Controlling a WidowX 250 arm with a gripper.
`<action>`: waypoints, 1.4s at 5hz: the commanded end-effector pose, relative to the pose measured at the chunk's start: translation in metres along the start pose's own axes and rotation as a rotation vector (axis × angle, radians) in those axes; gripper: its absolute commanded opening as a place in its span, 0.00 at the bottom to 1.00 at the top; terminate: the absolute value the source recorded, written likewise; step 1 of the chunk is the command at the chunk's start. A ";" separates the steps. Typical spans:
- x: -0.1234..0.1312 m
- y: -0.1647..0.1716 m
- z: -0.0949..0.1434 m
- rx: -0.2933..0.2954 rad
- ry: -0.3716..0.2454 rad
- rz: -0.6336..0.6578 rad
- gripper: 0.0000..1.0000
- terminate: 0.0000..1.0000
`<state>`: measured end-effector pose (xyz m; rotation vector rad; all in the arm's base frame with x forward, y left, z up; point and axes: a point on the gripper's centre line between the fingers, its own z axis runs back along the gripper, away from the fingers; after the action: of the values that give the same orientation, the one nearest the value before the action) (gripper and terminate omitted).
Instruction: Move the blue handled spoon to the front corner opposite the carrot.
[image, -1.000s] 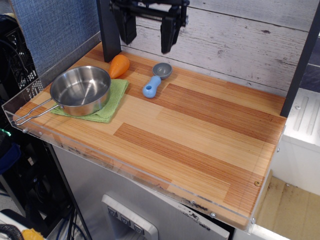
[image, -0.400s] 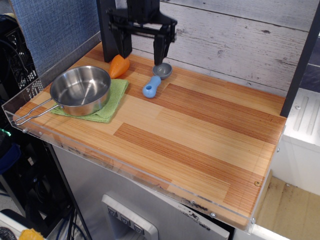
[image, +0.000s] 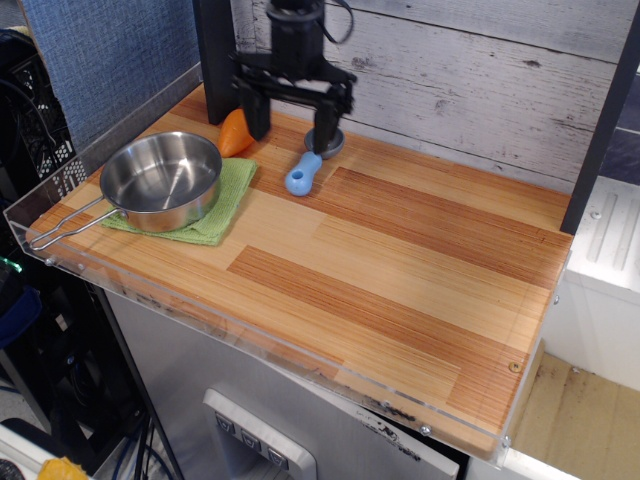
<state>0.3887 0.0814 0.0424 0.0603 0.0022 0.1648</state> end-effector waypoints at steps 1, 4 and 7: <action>0.011 -0.028 0.007 0.037 -0.045 -0.043 1.00 0.00; 0.010 -0.018 -0.009 0.064 0.017 -0.026 1.00 0.00; 0.006 -0.018 -0.017 0.075 0.041 -0.003 0.00 0.00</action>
<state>0.3934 0.0649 0.0103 0.1274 0.0950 0.1675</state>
